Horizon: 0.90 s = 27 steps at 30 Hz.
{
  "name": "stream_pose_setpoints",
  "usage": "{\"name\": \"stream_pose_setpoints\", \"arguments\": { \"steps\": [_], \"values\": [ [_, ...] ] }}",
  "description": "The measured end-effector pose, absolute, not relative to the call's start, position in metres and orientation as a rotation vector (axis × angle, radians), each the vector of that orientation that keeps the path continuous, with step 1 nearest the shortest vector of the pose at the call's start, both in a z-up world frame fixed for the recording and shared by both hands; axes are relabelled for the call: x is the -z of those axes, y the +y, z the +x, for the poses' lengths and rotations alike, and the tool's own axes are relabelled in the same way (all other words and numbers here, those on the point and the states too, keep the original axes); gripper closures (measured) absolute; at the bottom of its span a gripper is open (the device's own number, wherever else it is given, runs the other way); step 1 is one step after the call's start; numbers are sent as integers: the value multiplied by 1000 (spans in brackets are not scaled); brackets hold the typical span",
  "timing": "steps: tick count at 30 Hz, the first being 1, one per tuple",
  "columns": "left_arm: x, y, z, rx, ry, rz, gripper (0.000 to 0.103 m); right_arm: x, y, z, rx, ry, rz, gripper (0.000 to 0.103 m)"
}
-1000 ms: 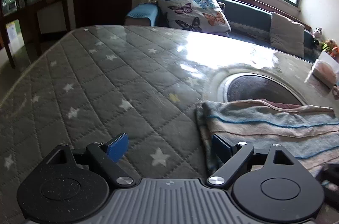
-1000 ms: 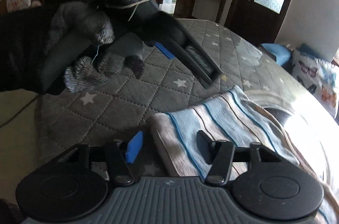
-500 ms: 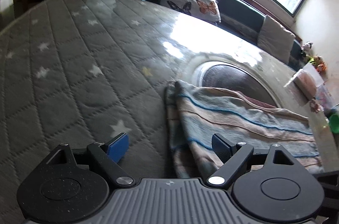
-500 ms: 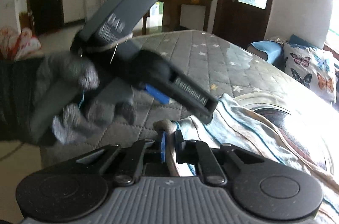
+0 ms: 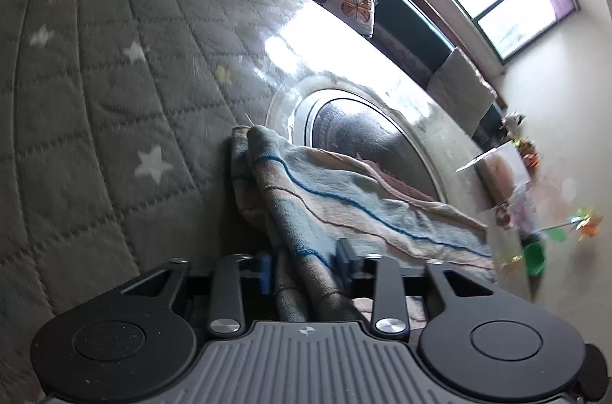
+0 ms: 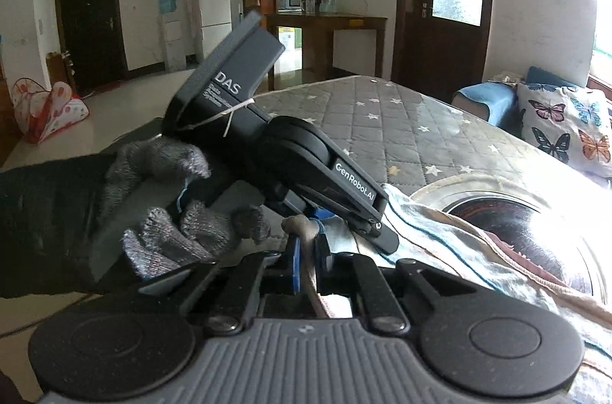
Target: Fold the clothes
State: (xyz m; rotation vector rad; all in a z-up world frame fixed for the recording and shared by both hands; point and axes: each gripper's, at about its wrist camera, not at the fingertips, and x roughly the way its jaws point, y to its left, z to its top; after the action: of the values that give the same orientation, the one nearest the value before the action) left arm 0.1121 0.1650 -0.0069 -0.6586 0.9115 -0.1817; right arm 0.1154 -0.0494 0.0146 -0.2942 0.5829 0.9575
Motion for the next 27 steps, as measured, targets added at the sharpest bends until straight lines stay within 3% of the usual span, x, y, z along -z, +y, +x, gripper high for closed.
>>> {"name": "stream_pose_setpoints", "arguments": {
  "steps": [4,7,13,27],
  "values": [
    [5,167,105,177,887,-702,87,-14,-53,113,-962,578,-280,97],
    [3,165,104,171,867,-708,91,-12,-57,113,-961,577,-268,96],
    [-4,159,104,177,844,-692,92,-15,-78,119,-935,593,-227,88],
    [-36,140,110,217,793,-653,93,34,-145,210,-519,710,-179,90]
  ]
}}
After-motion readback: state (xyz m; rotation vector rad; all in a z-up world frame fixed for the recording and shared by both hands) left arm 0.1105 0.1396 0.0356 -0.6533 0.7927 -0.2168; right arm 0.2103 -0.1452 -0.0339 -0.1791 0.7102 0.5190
